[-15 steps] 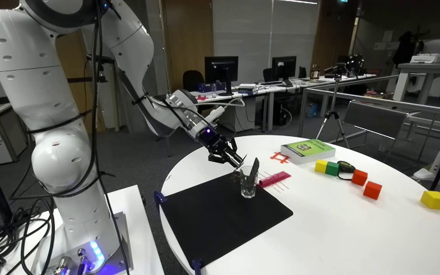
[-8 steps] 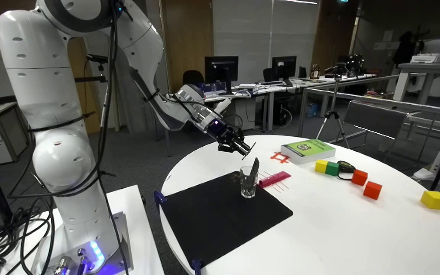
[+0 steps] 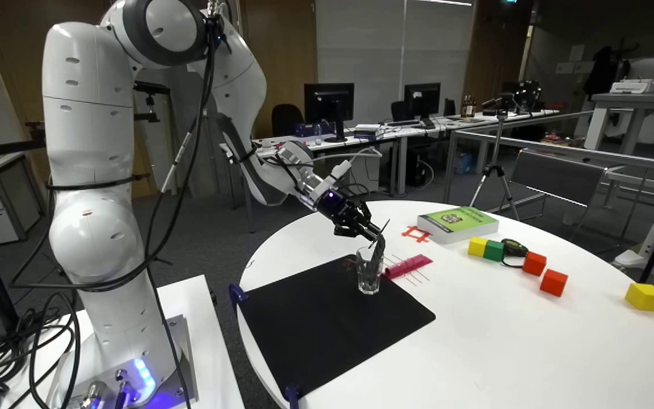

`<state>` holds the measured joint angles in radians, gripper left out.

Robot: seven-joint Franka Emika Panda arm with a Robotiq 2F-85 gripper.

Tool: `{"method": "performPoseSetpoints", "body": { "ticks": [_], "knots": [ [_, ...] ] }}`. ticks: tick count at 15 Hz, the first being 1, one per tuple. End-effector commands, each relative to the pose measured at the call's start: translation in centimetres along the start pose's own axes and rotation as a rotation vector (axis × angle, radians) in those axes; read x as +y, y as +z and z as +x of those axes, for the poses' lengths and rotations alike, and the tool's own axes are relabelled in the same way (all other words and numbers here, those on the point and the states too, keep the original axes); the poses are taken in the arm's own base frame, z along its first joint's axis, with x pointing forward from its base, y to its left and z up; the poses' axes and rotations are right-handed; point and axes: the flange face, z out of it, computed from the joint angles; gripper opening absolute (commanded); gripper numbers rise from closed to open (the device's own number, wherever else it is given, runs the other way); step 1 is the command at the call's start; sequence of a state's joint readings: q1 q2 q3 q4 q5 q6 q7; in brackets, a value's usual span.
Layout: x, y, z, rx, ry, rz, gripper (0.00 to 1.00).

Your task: Put the scissors in the cup

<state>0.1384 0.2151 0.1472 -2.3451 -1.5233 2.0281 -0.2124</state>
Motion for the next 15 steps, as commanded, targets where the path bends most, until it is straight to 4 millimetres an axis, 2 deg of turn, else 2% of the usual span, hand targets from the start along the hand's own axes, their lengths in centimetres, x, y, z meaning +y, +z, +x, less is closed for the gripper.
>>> {"method": "performPoseSetpoints", "body": {
  "ticks": [1, 9, 15],
  "knots": [
    [0.6, 0.1, 1.4, -0.043, -0.003, -0.031, 0.04],
    [0.7, -0.5, 4.1, -0.026, -0.044, -0.058, 0.04],
    [1.2, 0.2, 4.9, -0.028, -0.061, -0.096, 0.04]
  ]
}}
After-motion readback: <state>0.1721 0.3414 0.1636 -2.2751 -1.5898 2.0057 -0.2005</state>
